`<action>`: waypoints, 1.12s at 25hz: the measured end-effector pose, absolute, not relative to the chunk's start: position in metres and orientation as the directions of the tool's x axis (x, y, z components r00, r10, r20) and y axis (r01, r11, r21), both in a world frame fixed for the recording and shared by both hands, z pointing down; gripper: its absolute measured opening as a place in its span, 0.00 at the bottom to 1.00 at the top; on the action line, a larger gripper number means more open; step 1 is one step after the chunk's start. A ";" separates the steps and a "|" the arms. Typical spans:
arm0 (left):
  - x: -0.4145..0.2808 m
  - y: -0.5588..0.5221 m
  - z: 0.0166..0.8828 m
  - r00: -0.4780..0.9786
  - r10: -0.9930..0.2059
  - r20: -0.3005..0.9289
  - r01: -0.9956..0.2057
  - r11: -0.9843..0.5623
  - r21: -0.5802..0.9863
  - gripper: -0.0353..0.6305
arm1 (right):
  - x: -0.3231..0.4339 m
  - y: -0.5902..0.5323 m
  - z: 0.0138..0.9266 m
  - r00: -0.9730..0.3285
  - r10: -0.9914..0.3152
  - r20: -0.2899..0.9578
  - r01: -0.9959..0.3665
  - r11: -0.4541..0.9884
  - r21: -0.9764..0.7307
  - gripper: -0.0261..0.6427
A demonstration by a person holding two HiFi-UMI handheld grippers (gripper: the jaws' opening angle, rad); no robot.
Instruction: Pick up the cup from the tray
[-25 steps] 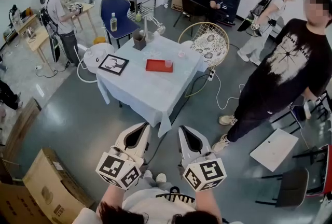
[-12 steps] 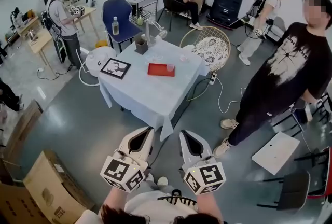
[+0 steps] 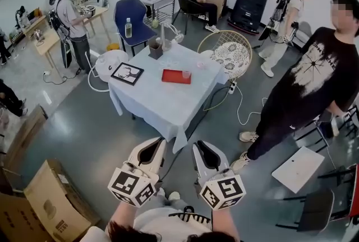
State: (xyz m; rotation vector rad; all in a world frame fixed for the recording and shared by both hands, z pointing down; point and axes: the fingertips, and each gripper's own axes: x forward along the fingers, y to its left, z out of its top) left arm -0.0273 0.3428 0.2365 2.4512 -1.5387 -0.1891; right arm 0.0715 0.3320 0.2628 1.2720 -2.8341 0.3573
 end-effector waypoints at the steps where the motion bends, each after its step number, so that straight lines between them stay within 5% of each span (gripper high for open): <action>1: -0.027 0.343 0.236 0.430 -0.902 0.027 -0.872 -0.408 0.269 0.05 | 0.072 0.332 0.263 -0.675 -0.730 0.107 -0.733 0.647 -0.207 0.15; 18: -0.026 0.305 0.253 0.385 -0.922 0.050 -0.895 -0.360 0.261 0.05 | 0.085 0.302 0.263 -0.724 -0.688 0.050 -0.677 0.695 -0.241 0.47; 28: -0.033 0.255 0.259 0.411 -0.911 0.028 -0.885 -0.391 0.254 0.05 | 0.075 0.255 0.270 -0.716 -0.695 0.069 -0.692 0.693 -0.202 0.51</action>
